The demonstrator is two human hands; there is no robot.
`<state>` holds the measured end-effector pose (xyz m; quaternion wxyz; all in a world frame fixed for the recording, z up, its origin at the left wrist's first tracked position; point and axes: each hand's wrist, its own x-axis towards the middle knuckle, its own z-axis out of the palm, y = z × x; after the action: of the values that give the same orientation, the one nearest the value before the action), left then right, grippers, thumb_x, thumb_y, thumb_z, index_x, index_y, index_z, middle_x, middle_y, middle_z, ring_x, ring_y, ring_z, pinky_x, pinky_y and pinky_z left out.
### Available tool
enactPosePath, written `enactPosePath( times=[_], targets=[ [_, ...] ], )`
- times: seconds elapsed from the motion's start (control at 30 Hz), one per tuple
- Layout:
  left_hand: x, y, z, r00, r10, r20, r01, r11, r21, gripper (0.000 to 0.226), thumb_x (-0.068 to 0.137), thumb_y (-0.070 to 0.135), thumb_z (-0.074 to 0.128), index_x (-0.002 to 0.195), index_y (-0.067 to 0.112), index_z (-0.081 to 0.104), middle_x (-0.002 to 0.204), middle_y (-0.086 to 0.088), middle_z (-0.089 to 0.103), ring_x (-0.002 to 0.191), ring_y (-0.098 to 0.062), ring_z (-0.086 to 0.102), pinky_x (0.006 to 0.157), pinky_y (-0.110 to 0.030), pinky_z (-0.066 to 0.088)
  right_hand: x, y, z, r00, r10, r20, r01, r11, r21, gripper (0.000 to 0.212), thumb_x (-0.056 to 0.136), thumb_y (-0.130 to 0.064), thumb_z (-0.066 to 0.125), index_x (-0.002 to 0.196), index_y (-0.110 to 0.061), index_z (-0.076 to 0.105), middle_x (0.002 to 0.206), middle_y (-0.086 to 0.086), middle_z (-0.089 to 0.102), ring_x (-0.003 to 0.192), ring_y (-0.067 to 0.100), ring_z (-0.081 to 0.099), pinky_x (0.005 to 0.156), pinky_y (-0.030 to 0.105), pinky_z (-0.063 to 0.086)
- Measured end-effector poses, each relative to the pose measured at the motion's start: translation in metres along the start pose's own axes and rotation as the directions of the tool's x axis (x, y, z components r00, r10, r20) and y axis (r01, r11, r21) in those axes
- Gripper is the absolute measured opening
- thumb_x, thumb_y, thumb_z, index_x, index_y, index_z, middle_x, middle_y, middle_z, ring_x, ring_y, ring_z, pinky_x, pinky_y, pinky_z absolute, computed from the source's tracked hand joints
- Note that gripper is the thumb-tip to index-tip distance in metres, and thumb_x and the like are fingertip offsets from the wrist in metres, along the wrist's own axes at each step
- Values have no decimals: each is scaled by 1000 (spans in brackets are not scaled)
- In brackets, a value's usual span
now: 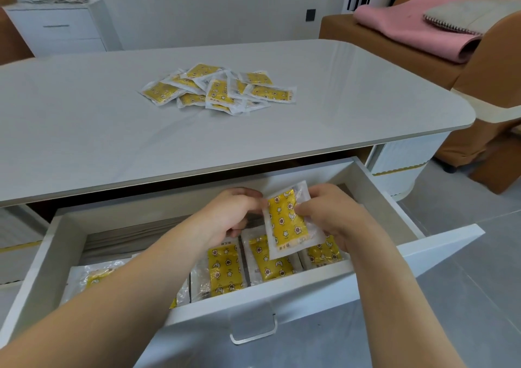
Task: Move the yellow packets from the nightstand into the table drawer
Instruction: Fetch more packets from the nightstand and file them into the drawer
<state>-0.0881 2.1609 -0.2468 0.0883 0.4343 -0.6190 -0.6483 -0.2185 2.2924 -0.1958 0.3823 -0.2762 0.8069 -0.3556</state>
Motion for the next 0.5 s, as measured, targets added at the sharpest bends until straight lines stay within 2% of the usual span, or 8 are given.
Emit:
enactPosePath(
  times=[0.07,0.17,0.23,0.3,0.37,0.43,0.5],
  targets=[
    [2,1,2,998,-34,43,33,999,25,26,89,17,68,115,13,62,80,-7,71,39,-11,27,35,-19,22,0,-1,2,1000,-6,30,7,999,-40,10,91,-7,58,91,-14,65,93,9,73,80,23,73,79,43,59],
    [1,5,-4,997,-63,55,60,997,47,17,89,12,68,104,11,61,86,-14,67,37,-10,26,32,-17,19,0,-2,6,999,-6,36,8,998,-56,15,89,-4,58,101,-6,66,97,15,72,85,30,72,82,49,59],
    [-3,6,-16,996,-67,53,62,994,92,13,89,10,68,100,11,61,81,-14,64,37,-10,25,32,-16,17,2,-3,10,999,-11,31,12,1000,-23,16,90,-4,55,102,-1,65,100,22,70,85,35,71,77,47,60],
    [-5,2,-34,997,-81,14,78,982,172,14,88,11,70,98,11,62,66,-9,57,37,-11,23,34,-16,15,2,-6,14,1000,-17,21,17,1000,-16,13,93,-6,52,99,-8,64,100,18,69,86,28,69,72,38,61],
    [-7,-7,-52,992,-107,-65,121,957,265,17,85,14,74,97,12,62,54,-5,45,37,-14,21,37,-16,15,2,-7,18,999,-48,-16,47,997,-55,18,93,-9,52,107,-8,63,105,18,65,97,31,65,83,44,58],
    [-13,-16,-65,983,-136,-124,171,924,342,17,84,16,75,97,10,64,51,-5,40,36,-15,21,38,-16,16,2,-8,21,995,-84,-55,76,989,-128,29,91,-14,53,117,-4,60,111,18,62,104,35,61,92,50,53],
    [-19,-23,-72,974,-163,-155,212,893,397,20,85,14,73,100,3,66,53,-4,38,38,-14,22,39,-17,17,0,-10,25,993,-98,-59,86,979,-184,31,92,-18,53,120,-6,57,116,13,60,106,31,57,94,45,50]
  ],
)
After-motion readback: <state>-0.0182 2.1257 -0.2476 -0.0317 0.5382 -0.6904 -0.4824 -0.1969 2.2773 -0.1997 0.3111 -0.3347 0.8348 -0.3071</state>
